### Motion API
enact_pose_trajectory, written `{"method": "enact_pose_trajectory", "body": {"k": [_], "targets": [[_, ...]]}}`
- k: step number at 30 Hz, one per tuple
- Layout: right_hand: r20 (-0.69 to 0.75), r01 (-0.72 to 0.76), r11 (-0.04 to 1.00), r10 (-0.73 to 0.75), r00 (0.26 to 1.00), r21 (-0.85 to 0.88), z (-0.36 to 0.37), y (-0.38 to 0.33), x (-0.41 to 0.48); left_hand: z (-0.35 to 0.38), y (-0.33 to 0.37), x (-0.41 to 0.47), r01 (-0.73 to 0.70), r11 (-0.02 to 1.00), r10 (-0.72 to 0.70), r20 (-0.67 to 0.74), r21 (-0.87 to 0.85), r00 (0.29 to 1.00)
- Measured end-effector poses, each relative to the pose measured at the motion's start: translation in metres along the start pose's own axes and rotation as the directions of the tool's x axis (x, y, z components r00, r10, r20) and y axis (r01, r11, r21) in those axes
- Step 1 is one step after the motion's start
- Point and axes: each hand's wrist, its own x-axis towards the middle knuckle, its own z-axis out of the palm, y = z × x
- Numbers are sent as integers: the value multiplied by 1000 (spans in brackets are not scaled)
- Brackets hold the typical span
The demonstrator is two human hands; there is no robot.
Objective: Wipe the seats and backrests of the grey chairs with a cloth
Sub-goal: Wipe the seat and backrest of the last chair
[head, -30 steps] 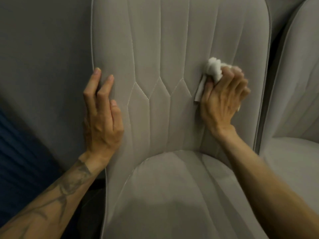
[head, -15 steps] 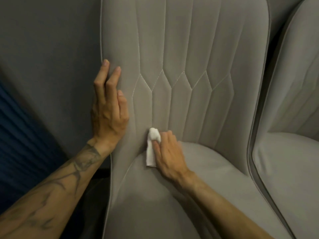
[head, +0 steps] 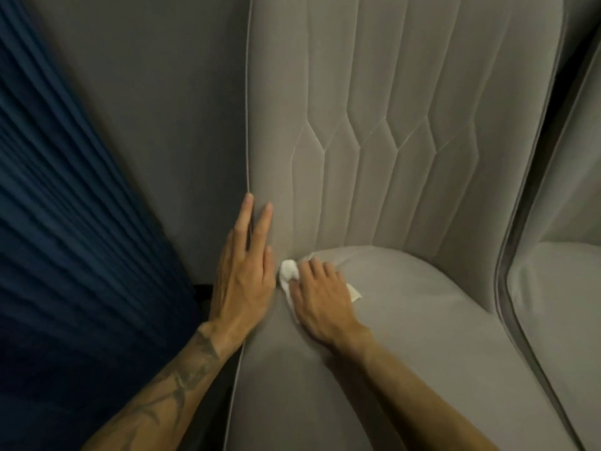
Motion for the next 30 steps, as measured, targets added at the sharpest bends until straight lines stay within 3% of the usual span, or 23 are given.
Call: {"method": "enact_pose_trajectory", "body": {"k": [4, 7, 9, 13, 17, 24, 30], "targets": [[234, 164, 986, -150, 961, -40, -10, -52, -37, -21, 1, -54, 124, 991, -132, 230, 50, 964], [365, 256, 950, -307, 879, 181, -46, -71, -49, -58, 5, -83, 342, 938, -334, 403, 54, 852], [444, 126, 932, -277, 852, 340, -77, -84, -57, -90, 15, -91, 453, 885, -442, 491, 105, 750], [470, -71, 934, -109, 876, 350, -148, -99, -67, -160, 55, -76, 522, 834, -519, 577, 180, 630], [453, -125, 938, -38, 891, 324, -243, -104, -71, -233, 112, -37, 393, 883, -462, 636, 258, 619], [432, -249, 917, 96, 897, 312, -452, -97, -115, -363, 253, 41, 203, 946, -324, 766, 253, 555], [378, -432, 855, 313, 871, 289, -599, -52, -174, -413, 388, 89, 45, 981, -181, 818, 187, 546]]}}
